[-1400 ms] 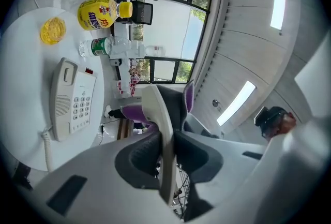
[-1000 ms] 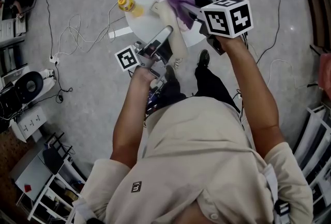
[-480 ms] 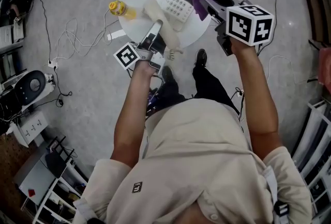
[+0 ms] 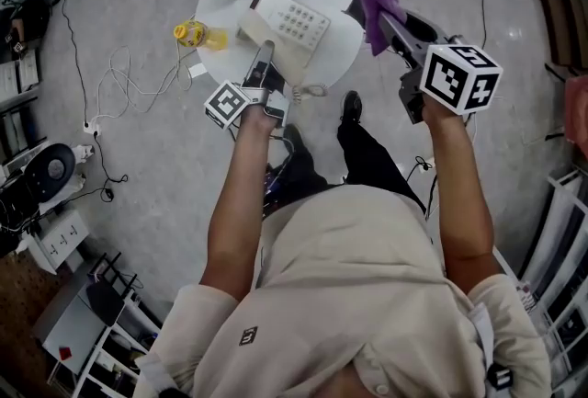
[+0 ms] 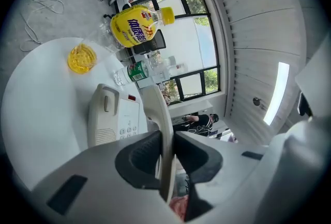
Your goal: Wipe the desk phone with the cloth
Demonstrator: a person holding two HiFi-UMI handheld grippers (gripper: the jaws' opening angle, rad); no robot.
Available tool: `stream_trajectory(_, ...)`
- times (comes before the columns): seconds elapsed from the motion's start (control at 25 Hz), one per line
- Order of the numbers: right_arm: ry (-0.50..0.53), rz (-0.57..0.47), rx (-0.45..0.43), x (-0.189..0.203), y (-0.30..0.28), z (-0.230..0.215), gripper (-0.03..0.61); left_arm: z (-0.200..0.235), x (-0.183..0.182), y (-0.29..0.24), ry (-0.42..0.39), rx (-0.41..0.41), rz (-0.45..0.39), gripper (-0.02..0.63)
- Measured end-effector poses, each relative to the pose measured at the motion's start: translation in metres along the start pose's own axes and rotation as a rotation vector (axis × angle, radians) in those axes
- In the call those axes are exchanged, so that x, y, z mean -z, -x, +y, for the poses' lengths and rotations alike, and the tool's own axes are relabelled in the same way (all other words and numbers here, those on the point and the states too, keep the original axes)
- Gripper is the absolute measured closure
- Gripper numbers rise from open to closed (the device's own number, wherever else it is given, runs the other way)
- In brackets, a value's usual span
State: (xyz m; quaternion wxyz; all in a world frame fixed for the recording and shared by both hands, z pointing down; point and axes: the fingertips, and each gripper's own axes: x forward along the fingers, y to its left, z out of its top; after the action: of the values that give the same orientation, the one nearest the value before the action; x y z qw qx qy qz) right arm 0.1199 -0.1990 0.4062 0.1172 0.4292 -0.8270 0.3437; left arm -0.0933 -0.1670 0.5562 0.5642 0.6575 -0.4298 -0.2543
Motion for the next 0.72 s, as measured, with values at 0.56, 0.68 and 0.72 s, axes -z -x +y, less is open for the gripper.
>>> stream_trajectory(0.56,-0.025,0.082,0.027,0.024,-0.011,-0.043,0.515,0.072,-0.013,-0.006,0.179,-0.148,-0.245,0.534)
stream_trajectory(0.68,-0.027,0.097,0.024,0.025,-0.018,-0.045,0.515,0.077,-0.006,-0.010,0.181,-0.157,-0.243,0.534)
stream_trajectory(0.72,-0.027,0.101,0.022,0.026,-0.020,-0.045,0.515,0.079,-0.004,-0.012,0.178,-0.159,-0.242,0.534)
